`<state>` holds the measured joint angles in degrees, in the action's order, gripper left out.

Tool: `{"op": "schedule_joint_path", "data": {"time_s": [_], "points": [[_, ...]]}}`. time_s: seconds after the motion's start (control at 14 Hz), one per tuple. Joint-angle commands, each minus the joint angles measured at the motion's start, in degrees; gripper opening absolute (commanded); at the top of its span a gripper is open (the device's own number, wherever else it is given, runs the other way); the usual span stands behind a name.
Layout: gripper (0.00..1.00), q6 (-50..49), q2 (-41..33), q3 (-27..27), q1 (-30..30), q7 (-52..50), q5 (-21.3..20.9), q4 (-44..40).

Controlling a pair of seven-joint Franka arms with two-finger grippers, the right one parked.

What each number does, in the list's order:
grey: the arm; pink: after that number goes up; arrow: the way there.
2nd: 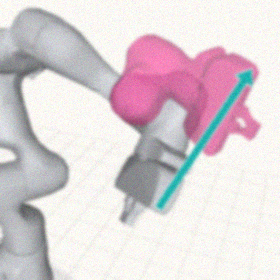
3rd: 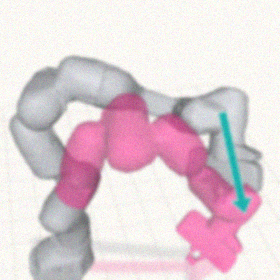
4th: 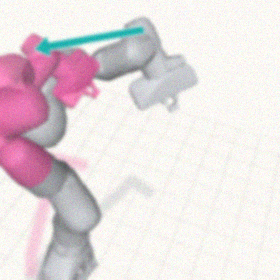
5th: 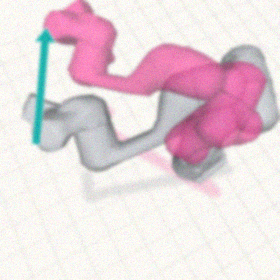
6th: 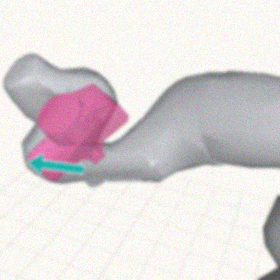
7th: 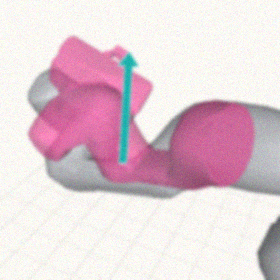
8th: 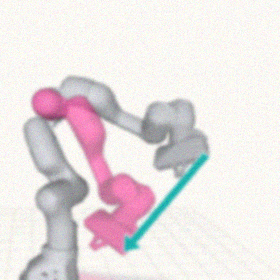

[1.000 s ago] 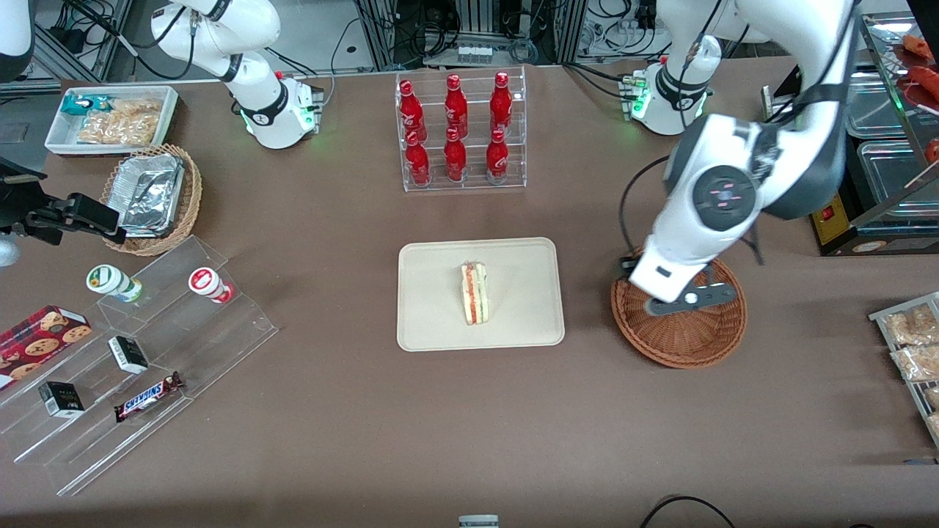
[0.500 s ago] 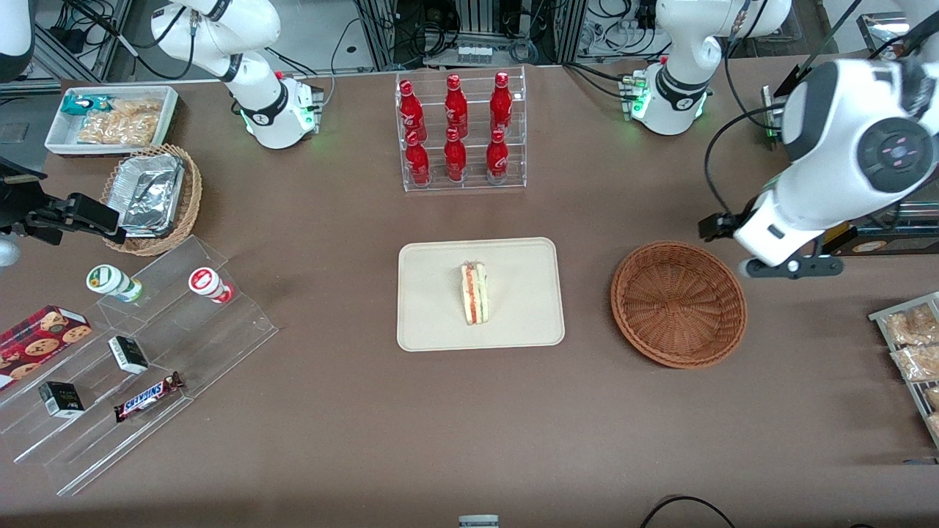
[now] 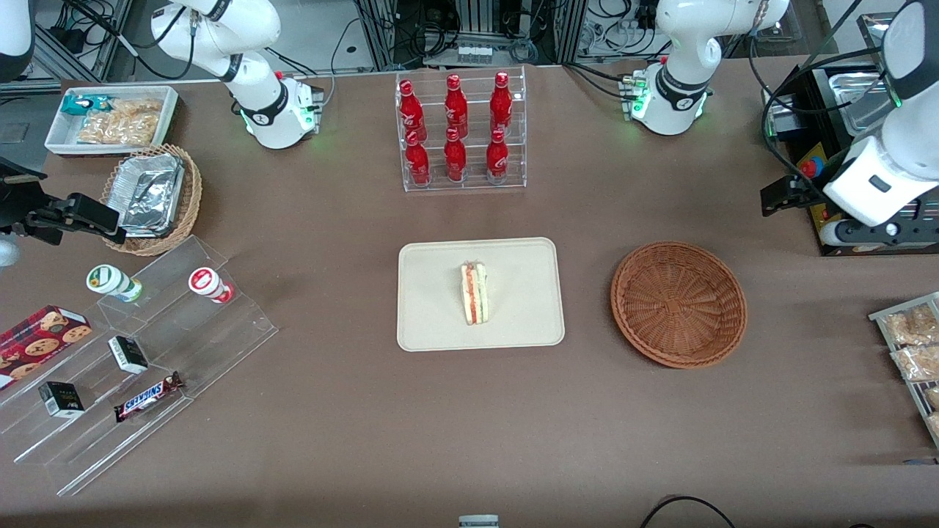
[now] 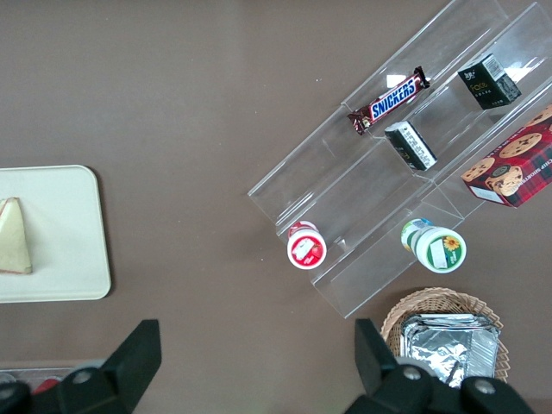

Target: Place sandwich from basket to tray

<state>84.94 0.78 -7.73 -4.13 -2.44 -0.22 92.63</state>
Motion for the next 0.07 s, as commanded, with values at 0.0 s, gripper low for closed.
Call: {"op": "schedule_joint_path", "data": {"time_s": [0.0], "points": [[1.00,-0.5,0.2,0.4,-0.8,1.6,1.3,-1.2]]}}
